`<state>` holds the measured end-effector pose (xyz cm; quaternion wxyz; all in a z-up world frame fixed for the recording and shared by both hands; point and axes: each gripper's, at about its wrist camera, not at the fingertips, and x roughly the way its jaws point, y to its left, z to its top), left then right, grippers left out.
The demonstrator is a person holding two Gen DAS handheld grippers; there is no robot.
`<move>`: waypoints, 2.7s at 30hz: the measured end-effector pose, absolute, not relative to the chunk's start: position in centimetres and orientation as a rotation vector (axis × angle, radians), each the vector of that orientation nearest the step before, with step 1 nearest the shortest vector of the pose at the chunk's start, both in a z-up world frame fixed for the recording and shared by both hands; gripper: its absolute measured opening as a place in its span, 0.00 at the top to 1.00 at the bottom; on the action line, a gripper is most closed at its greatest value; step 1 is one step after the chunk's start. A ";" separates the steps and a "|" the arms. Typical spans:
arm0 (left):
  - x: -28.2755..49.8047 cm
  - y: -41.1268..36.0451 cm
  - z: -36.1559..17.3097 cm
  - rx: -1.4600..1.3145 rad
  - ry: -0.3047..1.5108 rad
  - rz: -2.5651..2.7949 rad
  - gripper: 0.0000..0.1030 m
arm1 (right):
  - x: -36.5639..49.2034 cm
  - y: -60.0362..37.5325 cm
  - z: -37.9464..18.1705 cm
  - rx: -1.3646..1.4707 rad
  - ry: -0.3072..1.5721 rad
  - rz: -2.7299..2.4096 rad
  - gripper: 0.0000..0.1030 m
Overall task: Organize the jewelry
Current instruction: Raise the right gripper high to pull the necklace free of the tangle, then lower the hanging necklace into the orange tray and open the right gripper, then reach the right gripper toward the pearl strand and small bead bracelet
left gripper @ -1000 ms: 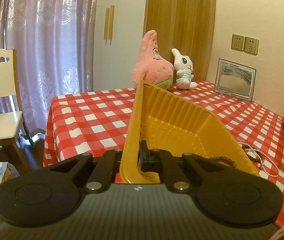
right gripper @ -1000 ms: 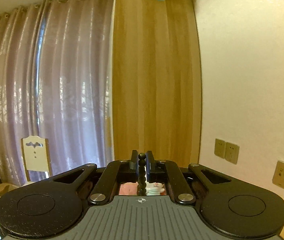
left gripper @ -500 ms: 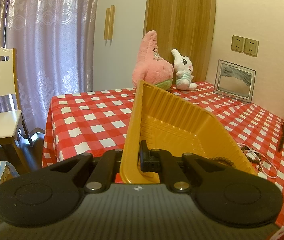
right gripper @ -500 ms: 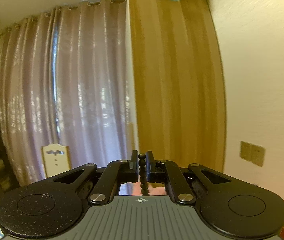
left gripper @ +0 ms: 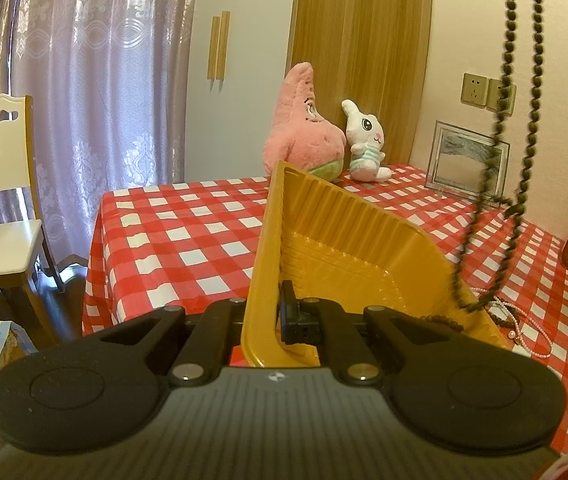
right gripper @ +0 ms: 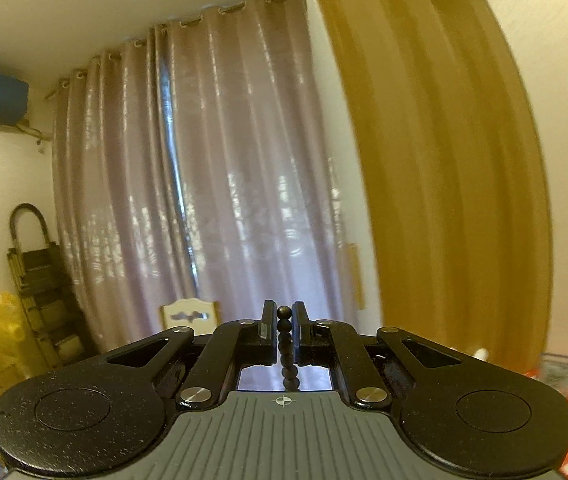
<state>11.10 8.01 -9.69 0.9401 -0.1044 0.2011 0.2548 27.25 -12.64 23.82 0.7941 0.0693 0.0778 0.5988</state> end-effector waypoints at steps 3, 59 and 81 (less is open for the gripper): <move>11.0 8.1 -9.7 -0.215 0.407 0.519 0.95 | 27.0 -11.2 23.4 0.162 0.188 1.309 0.93; 10.8 8.4 -9.7 -0.236 0.411 0.527 0.95 | 29.7 -4.7 -6.7 0.089 0.982 1.031 0.88; 10.8 8.6 -9.8 -0.240 0.415 0.532 0.95 | 27.5 -16.0 -7.8 0.017 0.855 0.804 0.44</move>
